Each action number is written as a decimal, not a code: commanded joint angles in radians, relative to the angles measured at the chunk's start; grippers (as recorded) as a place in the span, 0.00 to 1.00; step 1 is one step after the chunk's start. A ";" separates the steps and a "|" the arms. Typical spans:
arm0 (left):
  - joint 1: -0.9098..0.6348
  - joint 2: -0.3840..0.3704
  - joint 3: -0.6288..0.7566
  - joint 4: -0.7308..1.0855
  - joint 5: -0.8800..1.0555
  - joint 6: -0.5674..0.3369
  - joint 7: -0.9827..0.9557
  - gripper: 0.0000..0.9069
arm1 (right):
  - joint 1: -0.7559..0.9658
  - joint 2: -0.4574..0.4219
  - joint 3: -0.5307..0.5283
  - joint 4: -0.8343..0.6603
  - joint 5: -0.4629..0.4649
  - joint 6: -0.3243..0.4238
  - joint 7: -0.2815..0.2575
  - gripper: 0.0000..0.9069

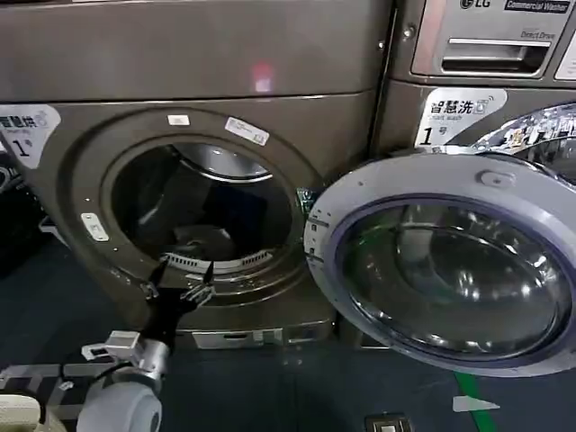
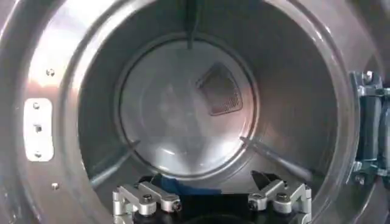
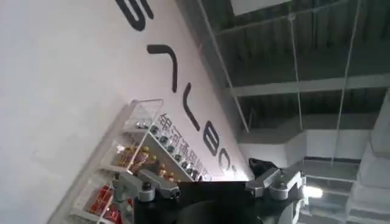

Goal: Grasp the clothes from the dryer.

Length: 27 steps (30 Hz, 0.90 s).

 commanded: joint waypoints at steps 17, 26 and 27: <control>-0.608 -0.002 0.141 0.615 -0.043 -0.029 -0.056 1.00 | -0.067 0.034 0.062 0.040 0.005 -0.018 0.000 1.00; -0.838 -0.037 0.186 0.943 -0.001 -0.083 -0.082 1.00 | -0.061 0.043 0.061 0.043 0.003 -0.018 -0.013 1.00; -0.866 -0.042 0.190 0.990 0.006 -0.094 -0.084 1.00 | -0.060 0.042 0.060 0.043 0.003 -0.017 -0.015 1.00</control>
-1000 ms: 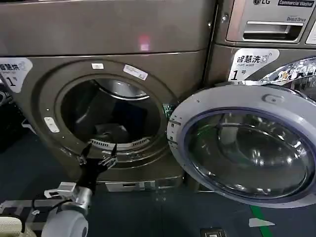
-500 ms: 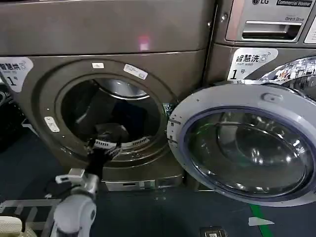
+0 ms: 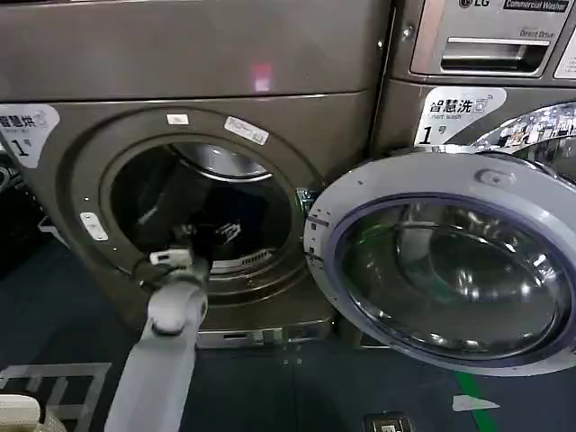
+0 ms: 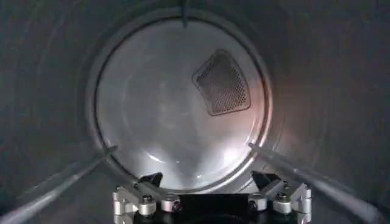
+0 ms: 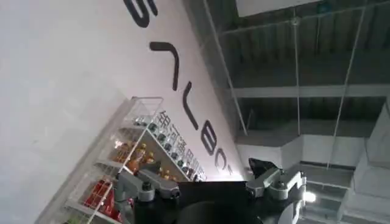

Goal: Grasp the clothes from the dryer.

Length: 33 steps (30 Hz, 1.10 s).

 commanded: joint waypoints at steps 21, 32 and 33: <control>-0.642 -0.021 0.152 0.953 0.214 -0.064 0.370 1.00 | 0.064 -0.014 -0.058 -0.006 -0.008 0.010 -0.023 1.00; -0.831 -0.027 0.268 1.184 0.644 -0.250 0.756 1.00 | 0.074 -0.018 -0.066 -0.017 -0.034 0.016 -0.026 1.00; -0.836 -0.022 0.277 1.190 0.663 -0.262 0.789 1.00 | 0.074 -0.018 -0.066 -0.018 -0.035 0.016 -0.026 1.00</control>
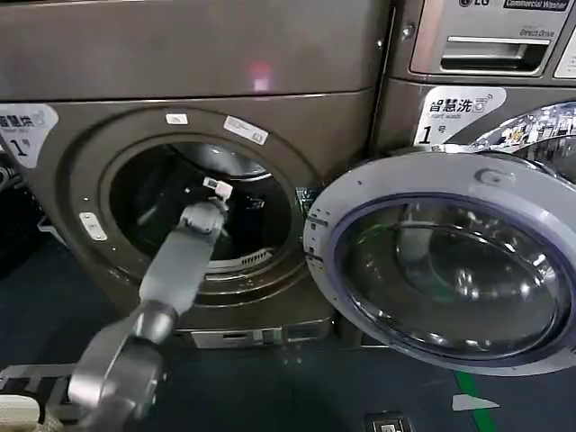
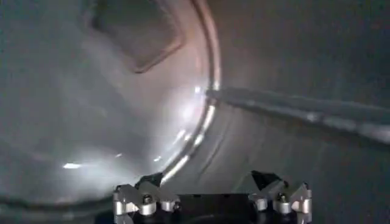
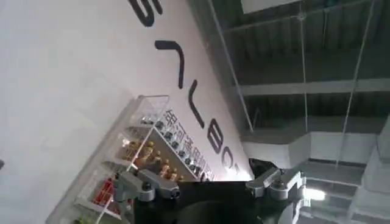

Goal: Grasp the clothes from the dryer.

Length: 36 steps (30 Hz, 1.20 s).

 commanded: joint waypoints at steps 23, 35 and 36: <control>-0.257 0.045 0.272 0.278 0.734 -0.285 0.667 1.00 | 0.003 0.004 -0.006 -0.001 -0.012 0.004 -0.002 1.00; -0.293 0.034 0.313 0.361 0.762 -0.210 0.647 1.00 | 0.004 0.007 -0.006 0.002 -0.012 0.004 -0.002 1.00; -0.293 0.030 0.315 0.370 0.760 -0.204 0.643 1.00 | 0.005 0.007 -0.006 0.002 -0.012 0.004 -0.003 1.00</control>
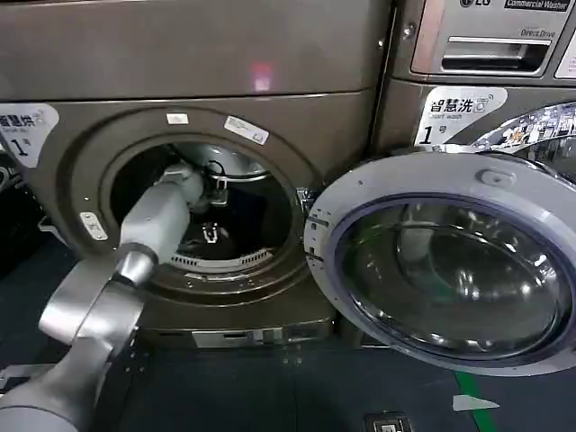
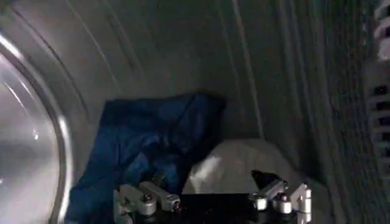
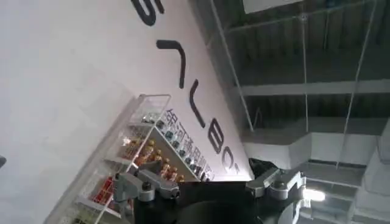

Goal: Grasp the clothes from the dryer.

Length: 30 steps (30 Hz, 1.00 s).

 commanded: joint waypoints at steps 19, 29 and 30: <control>0.020 -0.009 0.029 0.080 -0.041 0.084 -0.022 0.08 | 0.009 0.014 -0.010 0.006 -0.007 0.010 -0.003 1.00; 0.028 -0.005 0.026 0.069 -0.077 0.084 0.000 0.00 | 0.016 0.016 -0.017 0.006 -0.010 0.013 -0.003 1.00; 0.030 -0.003 0.023 0.067 -0.090 0.086 0.001 0.00 | 0.016 0.016 -0.017 0.005 -0.010 0.013 -0.003 1.00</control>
